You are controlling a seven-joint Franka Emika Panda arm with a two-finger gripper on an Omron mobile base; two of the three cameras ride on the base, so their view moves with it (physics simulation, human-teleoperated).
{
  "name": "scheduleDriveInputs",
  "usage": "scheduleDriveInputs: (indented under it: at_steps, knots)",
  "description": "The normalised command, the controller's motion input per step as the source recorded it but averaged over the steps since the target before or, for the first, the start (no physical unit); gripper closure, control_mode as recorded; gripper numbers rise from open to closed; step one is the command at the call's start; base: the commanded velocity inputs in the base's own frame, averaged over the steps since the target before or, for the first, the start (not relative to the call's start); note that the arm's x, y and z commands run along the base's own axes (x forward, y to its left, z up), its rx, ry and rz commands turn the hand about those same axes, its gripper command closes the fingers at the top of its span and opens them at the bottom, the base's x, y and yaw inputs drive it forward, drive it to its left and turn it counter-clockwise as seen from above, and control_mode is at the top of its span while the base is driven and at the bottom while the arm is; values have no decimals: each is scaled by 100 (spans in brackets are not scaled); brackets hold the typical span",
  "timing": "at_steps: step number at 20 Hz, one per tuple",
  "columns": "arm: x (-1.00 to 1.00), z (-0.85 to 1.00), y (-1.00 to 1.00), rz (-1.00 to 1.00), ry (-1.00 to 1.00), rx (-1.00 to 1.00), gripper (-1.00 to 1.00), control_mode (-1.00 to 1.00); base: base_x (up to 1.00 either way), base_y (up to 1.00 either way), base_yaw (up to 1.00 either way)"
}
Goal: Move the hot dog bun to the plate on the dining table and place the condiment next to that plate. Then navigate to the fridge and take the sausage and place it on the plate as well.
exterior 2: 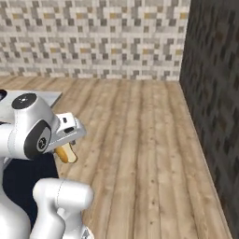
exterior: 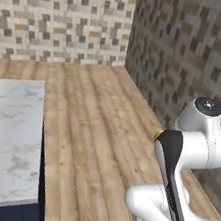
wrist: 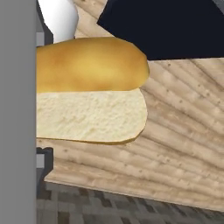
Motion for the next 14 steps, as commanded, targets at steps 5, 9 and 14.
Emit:
scheduleDriveInputs:
  at_steps: [5,9,14]
  knots:
    - [0,0,0,0,0,0,100,100,81,-56,47]
    - [0,0,0,0,0,0,100,100,81,-56,48]
    - [0,0,0,0,0,0,100,100,81,-53,50]
